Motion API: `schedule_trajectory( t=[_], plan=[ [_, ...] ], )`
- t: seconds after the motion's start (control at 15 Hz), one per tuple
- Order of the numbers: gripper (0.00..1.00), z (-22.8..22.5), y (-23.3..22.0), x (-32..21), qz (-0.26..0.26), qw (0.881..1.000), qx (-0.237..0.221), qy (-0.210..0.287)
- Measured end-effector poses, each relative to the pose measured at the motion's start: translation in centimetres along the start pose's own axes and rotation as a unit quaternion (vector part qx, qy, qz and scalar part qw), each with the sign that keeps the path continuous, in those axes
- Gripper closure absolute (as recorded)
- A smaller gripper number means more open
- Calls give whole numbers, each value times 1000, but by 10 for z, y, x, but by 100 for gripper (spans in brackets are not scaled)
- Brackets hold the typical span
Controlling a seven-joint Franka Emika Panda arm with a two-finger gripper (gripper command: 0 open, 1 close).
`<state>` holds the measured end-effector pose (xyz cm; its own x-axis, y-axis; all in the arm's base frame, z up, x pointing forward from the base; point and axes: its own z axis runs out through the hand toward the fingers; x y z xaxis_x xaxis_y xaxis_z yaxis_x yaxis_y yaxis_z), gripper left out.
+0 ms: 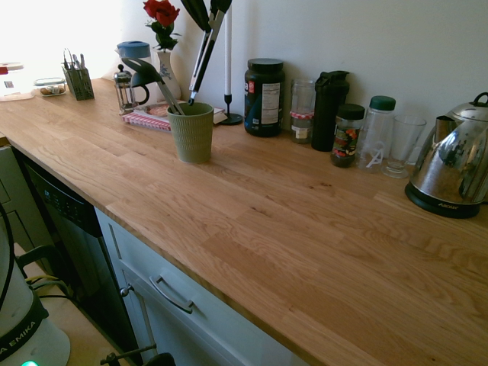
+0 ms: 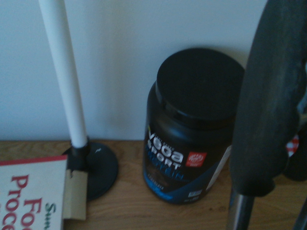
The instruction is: Put the tongs back in the holder
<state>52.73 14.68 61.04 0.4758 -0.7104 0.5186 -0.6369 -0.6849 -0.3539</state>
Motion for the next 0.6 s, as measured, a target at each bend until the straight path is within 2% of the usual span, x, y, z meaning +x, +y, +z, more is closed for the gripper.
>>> schedule_trajectory(
  t=[0.33,0.6],
  plan=[
    [100,34,-6,-14,4,1000,-1,6],
    [100,53,6,-24,1,1000,2,13]
  ],
)
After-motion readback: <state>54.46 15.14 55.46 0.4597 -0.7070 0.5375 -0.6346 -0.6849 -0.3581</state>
